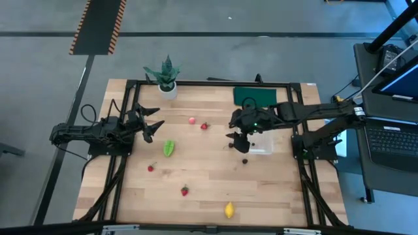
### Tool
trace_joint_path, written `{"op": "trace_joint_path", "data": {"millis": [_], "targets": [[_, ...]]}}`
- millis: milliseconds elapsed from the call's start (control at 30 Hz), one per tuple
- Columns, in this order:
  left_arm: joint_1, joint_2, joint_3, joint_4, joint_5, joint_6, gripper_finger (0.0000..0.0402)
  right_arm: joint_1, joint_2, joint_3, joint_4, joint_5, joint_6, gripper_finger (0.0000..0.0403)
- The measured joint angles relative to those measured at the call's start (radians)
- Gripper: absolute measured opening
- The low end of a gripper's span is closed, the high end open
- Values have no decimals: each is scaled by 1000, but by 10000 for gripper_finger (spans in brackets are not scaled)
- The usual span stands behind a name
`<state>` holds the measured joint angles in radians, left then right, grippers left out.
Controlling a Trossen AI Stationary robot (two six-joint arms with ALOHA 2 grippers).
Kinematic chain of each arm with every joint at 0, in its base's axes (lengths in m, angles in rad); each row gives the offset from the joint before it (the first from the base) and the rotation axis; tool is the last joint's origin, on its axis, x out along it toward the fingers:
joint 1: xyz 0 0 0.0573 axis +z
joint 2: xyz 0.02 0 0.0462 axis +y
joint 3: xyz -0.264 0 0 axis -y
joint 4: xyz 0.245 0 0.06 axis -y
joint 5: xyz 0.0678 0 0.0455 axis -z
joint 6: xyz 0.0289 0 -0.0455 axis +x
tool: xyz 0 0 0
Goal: Pick and placing Produce into tupperware
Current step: Put the blackberry into the transparent container
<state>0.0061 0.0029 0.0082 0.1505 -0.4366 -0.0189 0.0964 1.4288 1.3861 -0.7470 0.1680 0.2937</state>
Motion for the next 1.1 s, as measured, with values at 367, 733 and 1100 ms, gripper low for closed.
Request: {"op": "trace_joint_path", "data": {"millis": [367,733,1100], "targets": [[0,0,0,13,0,-3,305,-2,27,-1,7,1,16,255],[0,0,0,35,0,-5,305,28,23,-1,-52,-5,46,255],[0,0,0,46,1,-5,305,32,23,-2,-52,-4,65,255]]}}
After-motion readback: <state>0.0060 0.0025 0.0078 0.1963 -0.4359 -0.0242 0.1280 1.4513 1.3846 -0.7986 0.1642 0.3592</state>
